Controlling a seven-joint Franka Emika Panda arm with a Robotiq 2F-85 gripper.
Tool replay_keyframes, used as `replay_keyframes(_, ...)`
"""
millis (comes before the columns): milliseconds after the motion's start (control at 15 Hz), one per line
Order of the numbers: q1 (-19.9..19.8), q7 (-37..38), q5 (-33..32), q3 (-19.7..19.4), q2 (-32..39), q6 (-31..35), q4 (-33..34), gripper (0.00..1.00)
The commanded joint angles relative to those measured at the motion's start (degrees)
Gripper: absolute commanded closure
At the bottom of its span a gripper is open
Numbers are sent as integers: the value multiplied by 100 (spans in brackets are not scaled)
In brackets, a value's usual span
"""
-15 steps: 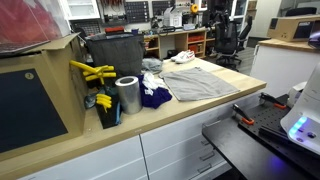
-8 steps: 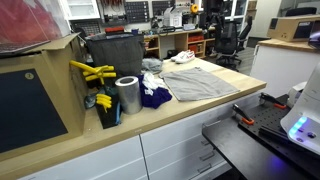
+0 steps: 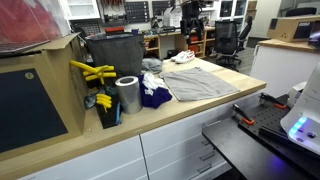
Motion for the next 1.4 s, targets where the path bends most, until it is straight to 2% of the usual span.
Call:
replay_keyframes(0, 174, 12, -467, 154, 766, -142, 826, 0)
replay_keyframes(600, 688, -130, -881, 390, 2038, -36, 1720, 0)
replay_keyframes(1067, 928, -214, -824, 517, 2347, -3, 1620, 0)
replay_keyframes(1200, 887, -307, -565, 551, 2410, -221, 1748, 0)
replay_keyframes(1333, 947, -157, -677, 517, 2408, -27, 1634, 0)
